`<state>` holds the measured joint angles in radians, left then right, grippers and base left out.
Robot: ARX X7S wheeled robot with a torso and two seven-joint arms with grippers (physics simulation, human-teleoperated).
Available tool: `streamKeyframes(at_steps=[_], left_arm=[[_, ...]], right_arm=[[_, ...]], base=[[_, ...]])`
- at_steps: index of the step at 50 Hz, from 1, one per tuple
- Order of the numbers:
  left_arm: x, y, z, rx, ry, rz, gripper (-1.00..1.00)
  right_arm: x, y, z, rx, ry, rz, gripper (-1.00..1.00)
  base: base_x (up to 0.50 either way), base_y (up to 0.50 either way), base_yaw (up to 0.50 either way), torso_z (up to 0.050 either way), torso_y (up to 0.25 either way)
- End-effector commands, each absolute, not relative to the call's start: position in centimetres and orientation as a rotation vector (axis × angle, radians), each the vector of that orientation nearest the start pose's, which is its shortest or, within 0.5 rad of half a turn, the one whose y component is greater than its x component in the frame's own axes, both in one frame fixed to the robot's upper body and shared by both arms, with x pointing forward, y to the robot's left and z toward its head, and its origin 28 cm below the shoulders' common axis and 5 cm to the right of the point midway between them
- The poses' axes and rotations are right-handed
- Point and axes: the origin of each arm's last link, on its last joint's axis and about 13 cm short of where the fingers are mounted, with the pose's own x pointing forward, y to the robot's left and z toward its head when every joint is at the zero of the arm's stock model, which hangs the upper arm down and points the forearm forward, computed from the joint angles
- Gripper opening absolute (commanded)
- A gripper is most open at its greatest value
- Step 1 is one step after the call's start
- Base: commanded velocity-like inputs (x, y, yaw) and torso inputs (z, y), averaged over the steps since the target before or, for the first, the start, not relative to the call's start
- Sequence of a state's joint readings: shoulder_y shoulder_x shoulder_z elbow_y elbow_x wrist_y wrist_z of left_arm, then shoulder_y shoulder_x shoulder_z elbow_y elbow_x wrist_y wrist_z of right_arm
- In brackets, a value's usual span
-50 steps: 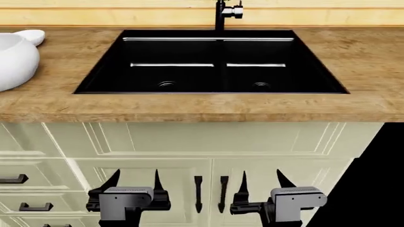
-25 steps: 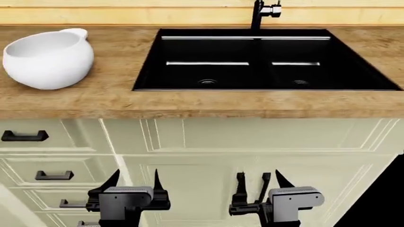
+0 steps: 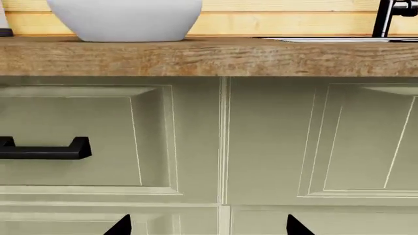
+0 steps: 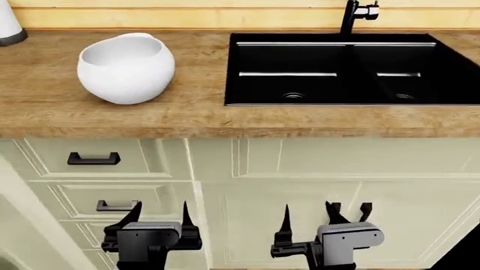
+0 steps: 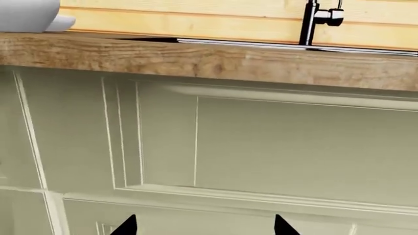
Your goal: Stack the bowls in the sink.
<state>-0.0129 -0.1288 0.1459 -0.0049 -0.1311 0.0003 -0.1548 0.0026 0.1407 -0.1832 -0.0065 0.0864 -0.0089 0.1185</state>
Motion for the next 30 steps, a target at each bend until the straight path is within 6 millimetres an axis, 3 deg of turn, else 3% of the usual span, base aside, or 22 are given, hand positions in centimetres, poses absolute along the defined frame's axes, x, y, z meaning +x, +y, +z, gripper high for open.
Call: streamKeyframes(at_steps=[1,22,30], left_arm=[[21.13,20.67,1.29,-0.002,0.010,0.011,1.00],[21.06,20.62,1.33,-0.002,0.012,0.011,1.00],[21.12,20.73,1.46,-0.039,0.026,0.027,1.00]], right_arm=[[20.78,-9.38,1.28,-0.060,-0.007,0.073,1.00],[20.65,-9.38,1.35,-0.037,-0.001,0.072,1.00],[20.67,-9.30,1.96,0.018,0.005,0.062,1.00]], base=[[0.00,0.50,0.00,0.000,0.000],[0.00,0.50,0.00,0.000,0.000],[0.00,0.04,0.00,0.000,0.000]])
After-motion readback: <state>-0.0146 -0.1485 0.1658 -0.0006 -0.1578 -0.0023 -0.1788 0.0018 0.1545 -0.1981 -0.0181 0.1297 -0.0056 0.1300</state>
